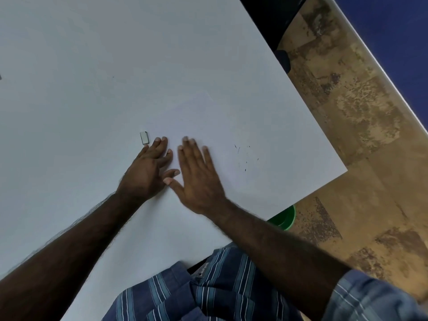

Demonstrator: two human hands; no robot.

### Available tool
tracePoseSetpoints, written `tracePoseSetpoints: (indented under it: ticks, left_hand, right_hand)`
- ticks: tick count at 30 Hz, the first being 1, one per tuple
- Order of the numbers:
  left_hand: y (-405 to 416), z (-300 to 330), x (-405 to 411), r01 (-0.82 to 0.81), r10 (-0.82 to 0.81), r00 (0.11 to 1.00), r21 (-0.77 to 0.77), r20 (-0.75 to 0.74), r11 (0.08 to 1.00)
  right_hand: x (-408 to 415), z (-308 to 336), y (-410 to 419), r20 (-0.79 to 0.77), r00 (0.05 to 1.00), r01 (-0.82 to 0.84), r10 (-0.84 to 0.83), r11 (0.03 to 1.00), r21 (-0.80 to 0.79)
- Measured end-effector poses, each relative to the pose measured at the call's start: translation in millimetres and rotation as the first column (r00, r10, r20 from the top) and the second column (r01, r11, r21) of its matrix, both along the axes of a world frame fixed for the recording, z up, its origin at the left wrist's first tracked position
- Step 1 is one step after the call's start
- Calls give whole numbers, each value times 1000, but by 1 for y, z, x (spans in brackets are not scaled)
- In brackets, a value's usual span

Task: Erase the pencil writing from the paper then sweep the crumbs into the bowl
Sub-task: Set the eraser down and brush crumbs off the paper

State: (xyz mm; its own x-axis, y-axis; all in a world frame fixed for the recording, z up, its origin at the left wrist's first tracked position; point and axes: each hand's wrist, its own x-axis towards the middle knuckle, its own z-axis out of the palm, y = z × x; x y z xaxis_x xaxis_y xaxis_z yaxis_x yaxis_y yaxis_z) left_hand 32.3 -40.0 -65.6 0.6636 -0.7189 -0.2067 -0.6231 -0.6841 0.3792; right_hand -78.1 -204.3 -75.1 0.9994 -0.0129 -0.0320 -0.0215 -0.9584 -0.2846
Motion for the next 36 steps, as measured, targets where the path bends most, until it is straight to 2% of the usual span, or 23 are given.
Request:
tracePoseSetpoints:
  ticks: [4,10,12,14,16,19,21,27,29,32,34,36]
  left_hand:
    - [3,-2,2,4,-4,1000,11,26,1000]
    - [3,-7,1,-37,38,999,-15,5,999]
    - [4,-8,2,-32,32,999,-8,13,999]
    - [4,-8,2,-20,20,1000,-9,23,1000]
    - [4,-7,1,-17,17,1000,-7,23,1000]
    - [3,-4,1,-21,21,1000,3,20,1000]
    - [4,-6,2,-11,11,999,-2,36,1000]
    - [7,-12,2,7,-6,999,-31,34,1000]
    - [7,-10,3,6,-5,999,-33,32,999]
    - [9,-8,3,18,-17,999,-26,37,999]
    - [12,-6,3,17,-16,999,-22,39,1000]
    - [15,-3,3,2,-1,1000,-18,29,1000]
  right_hand:
    - [-6,-9,-14,4,999,53,-53,998,-22]
    - [-40,-10,-84,-17,935,350,-353,932,-97]
    - [-42,-7,-87,-19,922,385,-388,920,-79]
    - [-38,-2,-72,-7,962,274,-274,961,-25]
    - [-34,0,-47,17,996,86,-86,996,32]
    - [-37,-2,-25,-3,995,-99,99,995,0]
    - [-39,-6,-35,-1,996,-85,85,996,-16]
    - [-49,-13,-98,9,969,248,-248,966,-73]
    - [-47,-11,-99,7,956,294,-294,954,-59]
    - [-40,-5,-75,42,995,92,-93,996,21]
    - [-39,-4,-56,37,996,-76,75,997,16]
    - [-40,-5,-54,41,989,-144,145,989,-20]
